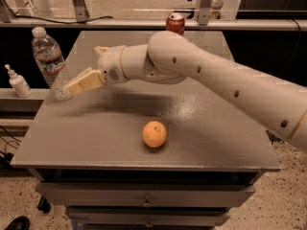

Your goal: Move water bottle near coke can

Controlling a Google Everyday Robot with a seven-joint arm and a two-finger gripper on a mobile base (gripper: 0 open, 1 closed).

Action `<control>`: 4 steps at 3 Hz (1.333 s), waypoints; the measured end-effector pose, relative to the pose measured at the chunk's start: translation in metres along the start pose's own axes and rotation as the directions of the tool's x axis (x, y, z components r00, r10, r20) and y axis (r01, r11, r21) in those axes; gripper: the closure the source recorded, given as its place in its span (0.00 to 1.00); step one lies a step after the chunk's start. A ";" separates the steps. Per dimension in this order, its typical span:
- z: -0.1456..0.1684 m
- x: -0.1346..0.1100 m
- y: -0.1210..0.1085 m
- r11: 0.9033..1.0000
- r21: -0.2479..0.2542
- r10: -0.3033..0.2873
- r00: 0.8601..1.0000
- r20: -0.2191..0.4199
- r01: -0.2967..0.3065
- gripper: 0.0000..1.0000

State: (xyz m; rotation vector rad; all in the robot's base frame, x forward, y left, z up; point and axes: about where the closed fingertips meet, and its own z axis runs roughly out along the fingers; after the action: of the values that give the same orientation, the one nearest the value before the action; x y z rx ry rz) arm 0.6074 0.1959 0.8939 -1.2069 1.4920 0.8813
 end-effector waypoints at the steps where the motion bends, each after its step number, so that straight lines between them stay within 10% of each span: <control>1: 0.030 -0.005 0.000 1.000 -0.010 0.022 0.998 0.059 -0.022 0.00; 4: 0.057 -0.016 0.029 0.996 -0.063 0.077 0.981 0.180 -0.067 0.64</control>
Offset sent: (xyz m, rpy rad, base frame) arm 0.0020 0.0773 -0.0041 0.1862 0.0415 0.0390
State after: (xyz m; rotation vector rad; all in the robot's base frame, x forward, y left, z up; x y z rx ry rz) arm 0.5938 0.2604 0.8935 -1.0876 1.3774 1.0606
